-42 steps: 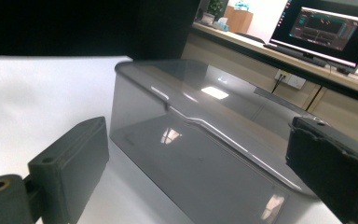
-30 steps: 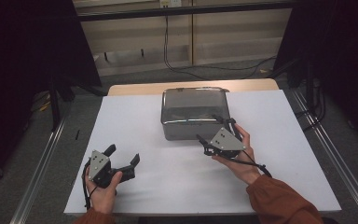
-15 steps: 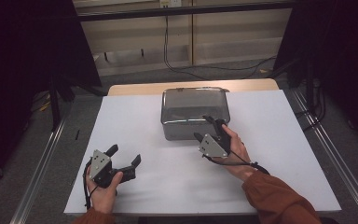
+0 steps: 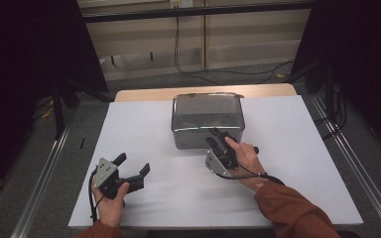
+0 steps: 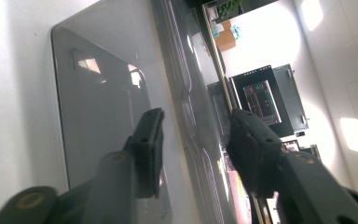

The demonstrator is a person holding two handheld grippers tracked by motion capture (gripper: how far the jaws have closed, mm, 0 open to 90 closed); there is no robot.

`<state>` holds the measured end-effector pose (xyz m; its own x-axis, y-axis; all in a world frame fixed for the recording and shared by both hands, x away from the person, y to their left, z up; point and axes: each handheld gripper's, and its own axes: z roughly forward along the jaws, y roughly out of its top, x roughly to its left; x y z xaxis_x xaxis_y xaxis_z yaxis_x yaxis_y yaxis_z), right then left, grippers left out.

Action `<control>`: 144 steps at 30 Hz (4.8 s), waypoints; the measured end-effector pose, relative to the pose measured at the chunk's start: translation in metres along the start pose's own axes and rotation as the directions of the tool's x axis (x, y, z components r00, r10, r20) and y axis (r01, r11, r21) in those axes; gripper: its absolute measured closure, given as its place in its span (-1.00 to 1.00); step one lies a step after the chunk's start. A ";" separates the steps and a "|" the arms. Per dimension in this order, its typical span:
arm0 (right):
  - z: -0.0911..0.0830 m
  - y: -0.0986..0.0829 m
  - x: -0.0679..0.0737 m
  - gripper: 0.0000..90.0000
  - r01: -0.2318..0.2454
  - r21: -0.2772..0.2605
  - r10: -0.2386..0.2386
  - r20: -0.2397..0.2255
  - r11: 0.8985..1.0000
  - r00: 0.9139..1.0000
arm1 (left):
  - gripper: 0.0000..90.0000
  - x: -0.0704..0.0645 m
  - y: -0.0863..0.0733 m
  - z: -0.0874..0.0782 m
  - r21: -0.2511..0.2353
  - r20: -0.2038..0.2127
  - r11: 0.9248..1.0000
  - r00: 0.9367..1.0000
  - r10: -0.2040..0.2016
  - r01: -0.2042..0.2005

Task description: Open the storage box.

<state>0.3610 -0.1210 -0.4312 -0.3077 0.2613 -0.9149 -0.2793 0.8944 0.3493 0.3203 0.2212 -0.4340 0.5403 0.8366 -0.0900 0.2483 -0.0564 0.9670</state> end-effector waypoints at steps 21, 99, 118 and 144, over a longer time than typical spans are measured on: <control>0.002 -0.001 0.004 0.71 0.091 0.007 -0.091 0.030 0.996 0.995 | -0.88 -0.007 0.000 0.006 0.009 0.039 1.000 0.999 0.029 -0.029; 0.001 0.003 -0.018 0.77 0.071 -0.054 -0.065 0.101 0.996 0.993 | -0.94 -0.011 0.040 0.099 -0.020 0.121 0.988 0.981 0.154 -0.153; 0.002 0.004 -0.034 0.79 0.045 -0.059 -0.037 0.124 0.997 0.992 | -0.87 -0.007 0.053 0.138 -0.049 0.095 0.980 0.976 0.196 -0.192; 0.002 0.002 -0.032 0.75 -0.007 -0.068 0.015 0.114 0.998 0.993 | -0.49 -0.020 0.066 0.159 -0.122 0.103 0.942 0.940 0.326 -0.313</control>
<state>0.3720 -0.1274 -0.4016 -0.2060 0.3140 -0.9268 -0.3384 0.8658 0.3686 0.4534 0.1146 -0.4064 0.6717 0.7116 0.2062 -0.0339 -0.2485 0.9680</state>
